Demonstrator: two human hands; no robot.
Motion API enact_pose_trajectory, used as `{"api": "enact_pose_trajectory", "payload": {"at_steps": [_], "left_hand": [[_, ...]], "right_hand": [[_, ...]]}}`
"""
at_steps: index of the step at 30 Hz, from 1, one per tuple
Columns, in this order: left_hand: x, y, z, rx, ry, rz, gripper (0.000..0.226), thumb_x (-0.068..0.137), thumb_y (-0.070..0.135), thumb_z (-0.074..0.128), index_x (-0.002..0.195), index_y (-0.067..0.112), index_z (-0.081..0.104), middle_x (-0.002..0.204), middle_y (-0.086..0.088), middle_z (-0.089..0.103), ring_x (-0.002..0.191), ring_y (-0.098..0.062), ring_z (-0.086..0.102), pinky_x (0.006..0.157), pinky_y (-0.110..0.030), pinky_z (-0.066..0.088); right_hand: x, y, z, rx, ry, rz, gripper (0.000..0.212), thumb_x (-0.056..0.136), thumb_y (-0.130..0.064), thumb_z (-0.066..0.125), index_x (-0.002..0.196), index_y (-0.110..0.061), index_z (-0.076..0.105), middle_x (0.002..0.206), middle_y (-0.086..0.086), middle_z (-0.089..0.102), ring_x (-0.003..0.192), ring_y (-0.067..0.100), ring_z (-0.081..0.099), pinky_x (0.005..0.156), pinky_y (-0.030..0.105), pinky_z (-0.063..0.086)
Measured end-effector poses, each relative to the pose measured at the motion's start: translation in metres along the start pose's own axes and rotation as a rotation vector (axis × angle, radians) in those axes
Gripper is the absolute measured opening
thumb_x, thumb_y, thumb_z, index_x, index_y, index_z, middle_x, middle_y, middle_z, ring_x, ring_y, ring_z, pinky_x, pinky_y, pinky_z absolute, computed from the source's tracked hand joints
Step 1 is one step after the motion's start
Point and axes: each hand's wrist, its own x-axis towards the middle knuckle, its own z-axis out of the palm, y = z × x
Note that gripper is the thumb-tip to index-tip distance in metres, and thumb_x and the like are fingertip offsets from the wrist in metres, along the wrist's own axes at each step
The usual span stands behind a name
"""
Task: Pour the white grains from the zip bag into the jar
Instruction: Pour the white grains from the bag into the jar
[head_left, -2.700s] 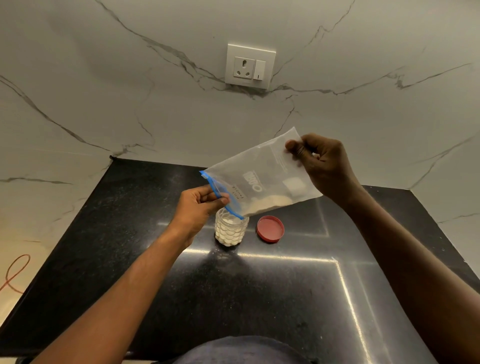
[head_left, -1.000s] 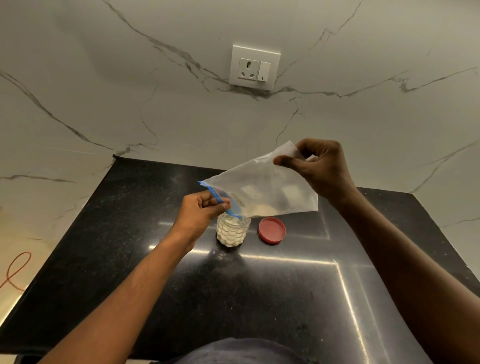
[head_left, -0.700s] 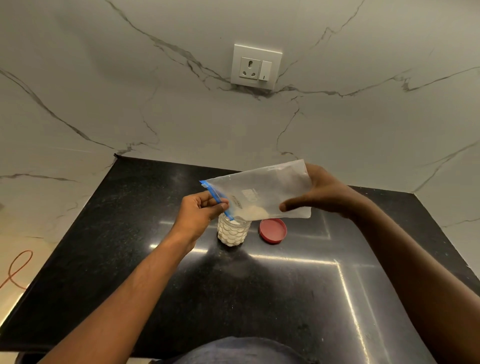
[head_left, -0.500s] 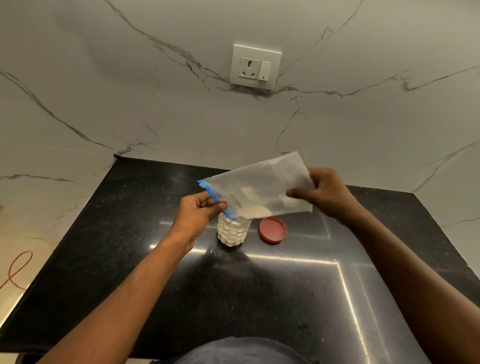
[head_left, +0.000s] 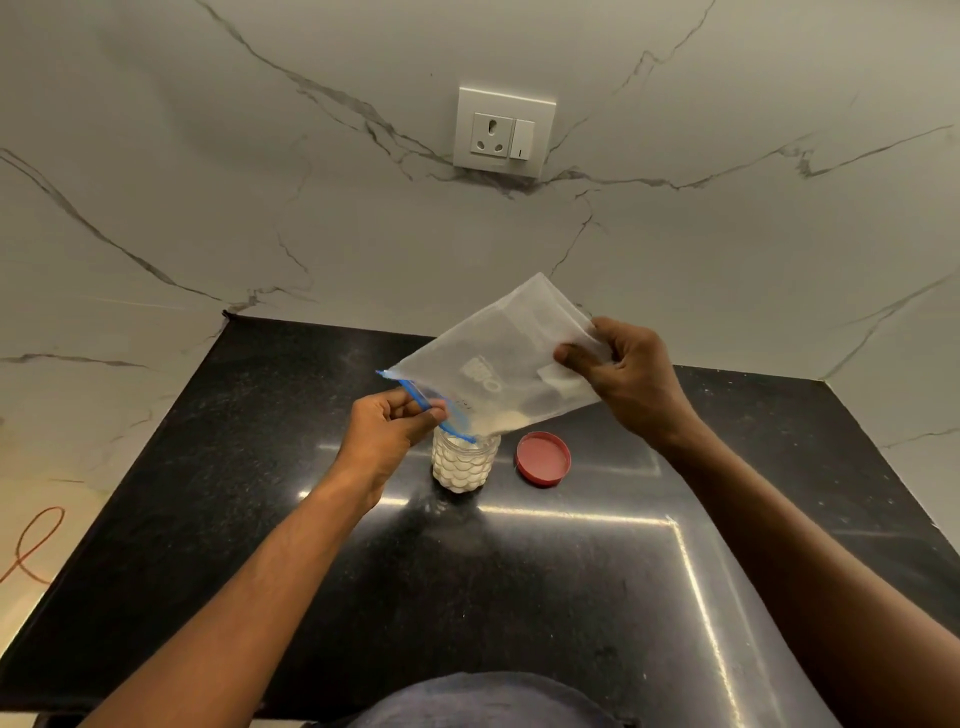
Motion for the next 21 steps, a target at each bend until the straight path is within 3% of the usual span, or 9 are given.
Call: {"api": "enact_pose_trajectory", "payload": {"at_steps": [7, 10, 13, 18, 21], "left_hand": [[0.0014, -0.0016, 0.0000, 0.025, 0.008, -0.004, 0.014, 0.090, 0.003, 0.078, 0.103, 0.010, 0.080, 0.095, 0.004, 0.084, 0.090, -0.004, 0.079, 0.074, -0.016, 0.061], [0.0022, -0.0031, 0.0003, 0.021, 0.004, 0.000, 0.016, 0.090, 0.002, 0.078, 0.104, 0.010, 0.079, 0.093, 0.009, 0.084, 0.091, -0.003, 0.079, 0.073, -0.014, 0.061], [0.0022, -0.0045, -0.0007, 0.017, 0.013, -0.001, 0.015, 0.090, 0.001, 0.078, 0.103, 0.009, 0.079, 0.094, 0.004, 0.084, 0.092, -0.006, 0.079, 0.073, -0.014, 0.061], [0.0018, -0.0058, 0.0015, 0.012, 0.019, -0.013, 0.015, 0.090, 0.001, 0.078, 0.102, 0.010, 0.080, 0.094, 0.002, 0.084, 0.091, -0.008, 0.080, 0.075, -0.018, 0.062], [0.0018, -0.0059, 0.0022, 0.014, 0.019, -0.020, 0.015, 0.090, 0.002, 0.079, 0.103, 0.009, 0.080, 0.096, -0.002, 0.084, 0.091, -0.009, 0.080, 0.079, -0.021, 0.061]], "right_hand": [[0.0030, 0.0023, -0.0002, 0.000, -0.027, -0.012, 0.012, 0.095, -0.025, 0.077, 0.092, -0.013, 0.074, 0.086, -0.001, 0.073, 0.073, 0.009, 0.069, 0.063, 0.022, 0.055], [0.0043, 0.0023, -0.0016, 0.029, 0.018, -0.022, 0.016, 0.094, -0.023, 0.077, 0.094, -0.007, 0.074, 0.090, 0.007, 0.074, 0.080, 0.022, 0.073, 0.065, 0.035, 0.061], [0.0043, 0.0007, -0.0027, 0.040, 0.007, -0.021, 0.019, 0.094, -0.021, 0.078, 0.096, -0.003, 0.074, 0.092, 0.014, 0.074, 0.082, 0.032, 0.073, 0.071, 0.051, 0.062], [0.0052, -0.0019, -0.0029, 0.042, -0.025, -0.004, 0.022, 0.094, -0.021, 0.078, 0.097, 0.000, 0.073, 0.094, 0.020, 0.074, 0.085, 0.039, 0.071, 0.074, 0.059, 0.060], [0.0053, -0.0038, -0.0020, 0.080, 0.002, 0.002, 0.020, 0.093, -0.019, 0.078, 0.095, 0.000, 0.073, 0.093, 0.019, 0.074, 0.082, 0.039, 0.071, 0.073, 0.057, 0.060]]}}
